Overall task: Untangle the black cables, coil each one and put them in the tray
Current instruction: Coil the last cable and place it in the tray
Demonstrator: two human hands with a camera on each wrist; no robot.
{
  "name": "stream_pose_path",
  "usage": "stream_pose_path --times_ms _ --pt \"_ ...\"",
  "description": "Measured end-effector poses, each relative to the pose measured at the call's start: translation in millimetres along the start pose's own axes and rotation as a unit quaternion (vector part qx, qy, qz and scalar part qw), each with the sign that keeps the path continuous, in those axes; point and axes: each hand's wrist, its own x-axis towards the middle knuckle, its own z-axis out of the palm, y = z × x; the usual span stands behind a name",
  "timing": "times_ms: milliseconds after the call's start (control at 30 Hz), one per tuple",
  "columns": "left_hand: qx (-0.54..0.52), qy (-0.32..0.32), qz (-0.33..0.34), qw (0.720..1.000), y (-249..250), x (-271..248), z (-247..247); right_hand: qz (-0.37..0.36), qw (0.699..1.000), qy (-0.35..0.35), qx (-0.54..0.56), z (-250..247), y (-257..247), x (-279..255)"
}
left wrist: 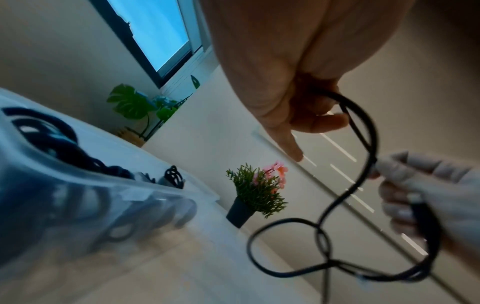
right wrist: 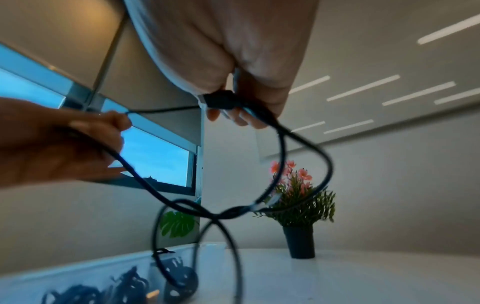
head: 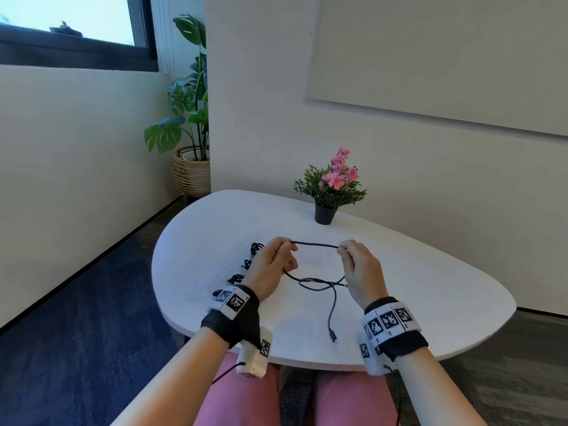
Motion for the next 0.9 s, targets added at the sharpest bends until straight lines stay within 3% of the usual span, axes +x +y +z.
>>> stream_pose_path --times_ms 67,133,267,400,500,600,700,800,900 --pt "-0.031 -0.017 0.000 0.999 8 2 -2 0.012 1.000 -0.002 0.010 -4 1 2" --pt "0.106 -0.009 0.037 0.994 7 7 -9 0.058 0.997 -0.009 0.043 -12 2 6" --pt "0.386 -0.071 0.093 0.915 -13 16 -28 0.101 0.990 -0.038 0.091 -31 4 12" --pt "0.537 -0.119 0.132 0.825 -21 22 -42 0.026 0.992 -0.070 0.103 -40 10 12" --pt "0.581 -0.110 0.188 0.784 -9 30 -52 -0.098 0.982 -0.125 -0.101 -42 30 10" --pt "0.572 -0.094 0.244 0.777 2 34 -65 -0.124 0.936 -0.120 -0.308 -50 54 9" --pt "0.591 -0.108 0.277 0.750 4 34 -72 -0.063 0.927 -0.073 -0.362 -59 64 9" --pt "0.559 -0.101 0.243 0.786 9 28 -62 -0.004 0.924 -0.024 -0.382 -55 58 17" --pt "0.542 -0.029 0.245 0.803 16 23 -55 0.118 0.916 0.001 -0.383 -57 62 26"
